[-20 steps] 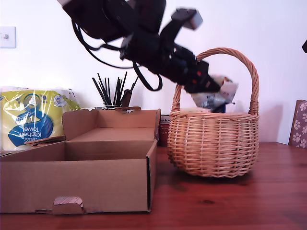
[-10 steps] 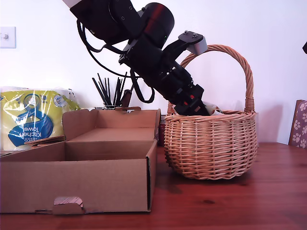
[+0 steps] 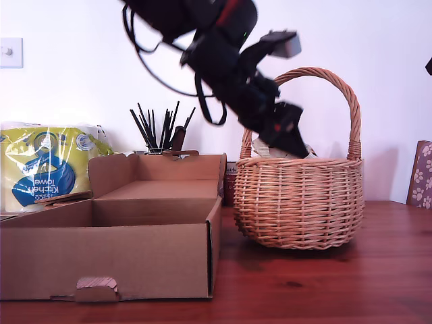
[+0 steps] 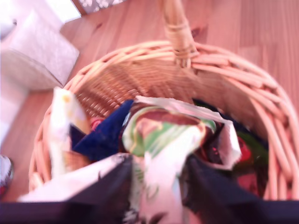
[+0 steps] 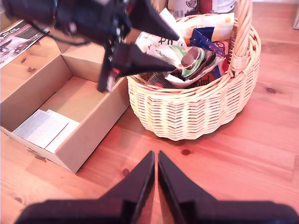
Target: Move the bags of Easter eggs from the cardboard box on the left into the woven basket on the right side.
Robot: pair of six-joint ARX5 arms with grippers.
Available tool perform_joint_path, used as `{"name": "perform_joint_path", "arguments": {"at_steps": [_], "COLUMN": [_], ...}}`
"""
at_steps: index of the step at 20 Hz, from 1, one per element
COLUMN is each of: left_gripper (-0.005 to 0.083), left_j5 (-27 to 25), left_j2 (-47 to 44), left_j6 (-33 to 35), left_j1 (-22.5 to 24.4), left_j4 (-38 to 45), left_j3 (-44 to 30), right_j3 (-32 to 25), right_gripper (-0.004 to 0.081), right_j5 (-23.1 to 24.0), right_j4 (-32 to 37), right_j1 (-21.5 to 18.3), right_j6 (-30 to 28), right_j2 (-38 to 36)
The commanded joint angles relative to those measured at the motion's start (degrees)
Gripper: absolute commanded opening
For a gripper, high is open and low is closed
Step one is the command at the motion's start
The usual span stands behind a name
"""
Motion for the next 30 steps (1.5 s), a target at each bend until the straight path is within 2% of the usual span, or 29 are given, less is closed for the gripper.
{"name": "perform_joint_path", "arguments": {"at_steps": [1, 3, 4, 6, 8, 9, 10, 13, 16, 18, 21, 25, 27, 30], "left_gripper": [0.0516, 0.0493, 0.0449, 0.0287, 0.003, -0.0018, -0.002, -0.002, -0.002, -0.002, -0.002, -0.002, -0.002, -0.002], "left_j5": [0.42, 0.39, 0.42, 0.33, 0.42, 0.37, 0.37, -0.72, -3.76, -4.7, -5.46, -5.68, -6.05, -6.05], "left_j2": [0.92, 0.72, 0.44, -0.57, -2.43, -3.26, -4.07, -5.73, -6.91, -8.17, -12.61, -23.98, -31.04, -41.68], "left_j6": [-0.44, -0.5, -0.61, -2.03, -6.05, -8.24, -13.14, -20.26, -22.82, -24.24, -26.53, -30.95, -31.98, -32.85], "left_j1": [-0.61, -0.61, -0.59, -0.59, -0.55, -0.44, -0.04, 0.33, 0.31, 0.33, 2.08, 5.9, 8.61, 14.08], "left_j4": [-6.73, -15.39, -19.43, -25.86, -29.64, -30.69, -30.56, -26.01, -21.42, -16.52, -6.62, 9.01, 14.6, 18.82], "left_j3": [3.56, 8.26, 10.1, 12.24, 12.41, 12.41, 12.37, 11.37, 8.13, 3.39, -7.63, -26.67, -35.39, -46.8], "right_j3": [0.17, 0.17, 0.17, 0.17, 0.17, 0.17, 0.17, 0.09, -0.2, -1.2, -3.28, -7.76, -10.16, -12.9], "right_gripper": [-0.0012, -0.0012, -0.0012, -0.0012, -0.0012, -0.0012, -0.0012, -0.0012, -0.0013, -0.0012, -0.0012, -0.0012, -0.0012, -0.0012], "right_j5": [0.02, 0.02, 0.02, 0.04, 0.02, 0.02, 0.02, 2.51, 6.4, 8.0, 8.0, 6.91, 6.16, 5.77], "right_j4": [0.63, 1.11, 1.31, 1.36, 1.4, 1.46, 1.86, 6.75, 14.62, 20.41, 24.57, 31.76, 34.95, 38.1], "right_j1": [0.15, 0.15, 0.15, 0.15, 0.15, 0.13, 0.13, 0.09, 0.02, -0.13, -1.79, -5.51, -7.1, -9.22], "right_j6": [0.02, 0.0, 0.0, 0.0, 0.02, 0.02, 0.02, 0.02, -0.48, -0.92, -1.75, -1.46, -1.4, -1.22], "right_j2": [-0.02, -0.02, -0.02, -0.02, 0.44, 0.74, 1.18, 2.69, 4.24, 5.6, 7.98, 8.17, 8.2, 8.15]}}
